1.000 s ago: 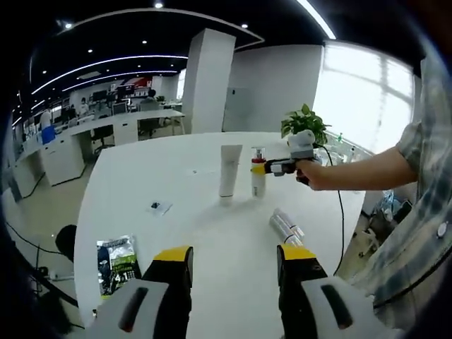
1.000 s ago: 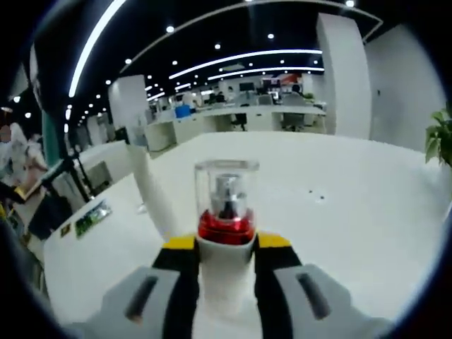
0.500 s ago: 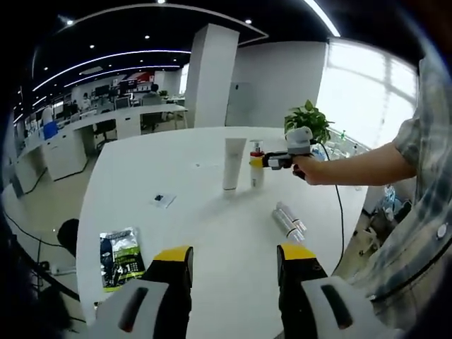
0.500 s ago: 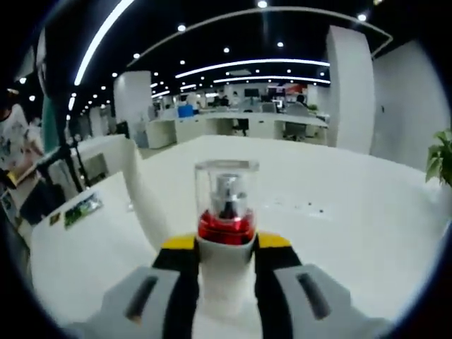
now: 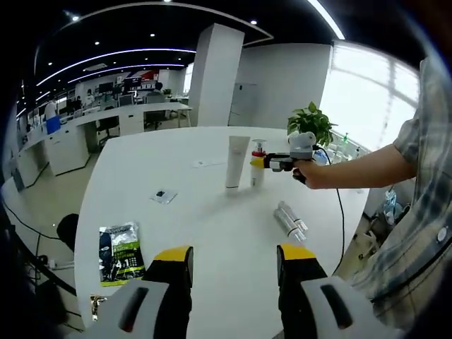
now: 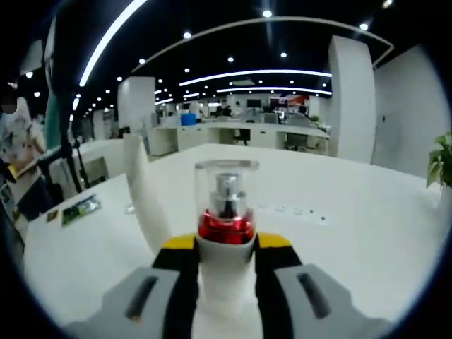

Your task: Arrange the skincare products in the storage area until every visible bottle or jar stands upright without overlapping.

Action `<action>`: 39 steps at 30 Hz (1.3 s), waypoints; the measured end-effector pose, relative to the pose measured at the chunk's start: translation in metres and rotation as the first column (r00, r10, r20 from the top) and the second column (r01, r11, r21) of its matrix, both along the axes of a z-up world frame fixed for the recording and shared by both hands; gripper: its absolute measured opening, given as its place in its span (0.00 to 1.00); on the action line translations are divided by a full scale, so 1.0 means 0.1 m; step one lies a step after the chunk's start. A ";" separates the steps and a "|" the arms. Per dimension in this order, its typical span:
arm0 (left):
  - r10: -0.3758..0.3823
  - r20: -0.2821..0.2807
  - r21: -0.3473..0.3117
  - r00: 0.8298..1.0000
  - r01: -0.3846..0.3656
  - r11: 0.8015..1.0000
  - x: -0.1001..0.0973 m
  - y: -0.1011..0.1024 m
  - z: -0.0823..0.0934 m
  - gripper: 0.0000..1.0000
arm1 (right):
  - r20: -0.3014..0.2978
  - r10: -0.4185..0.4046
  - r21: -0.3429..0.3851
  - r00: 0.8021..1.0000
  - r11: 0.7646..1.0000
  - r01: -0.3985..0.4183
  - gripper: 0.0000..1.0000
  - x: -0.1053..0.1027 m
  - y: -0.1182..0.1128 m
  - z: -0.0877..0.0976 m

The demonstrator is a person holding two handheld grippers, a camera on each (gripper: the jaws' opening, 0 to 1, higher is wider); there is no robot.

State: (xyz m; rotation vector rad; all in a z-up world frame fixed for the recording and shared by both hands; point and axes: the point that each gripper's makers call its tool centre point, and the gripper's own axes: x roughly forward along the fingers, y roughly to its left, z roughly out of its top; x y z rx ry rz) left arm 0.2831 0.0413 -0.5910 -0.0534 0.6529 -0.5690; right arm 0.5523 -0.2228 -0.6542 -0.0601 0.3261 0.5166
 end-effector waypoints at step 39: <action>-0.003 0.017 -0.025 1.000 0.004 1.000 0.10 -0.05 -0.05 0.47 | -0.201 0.076 -0.070 0.977 0.993 -0.091 0.29 -0.33 0.12 -0.27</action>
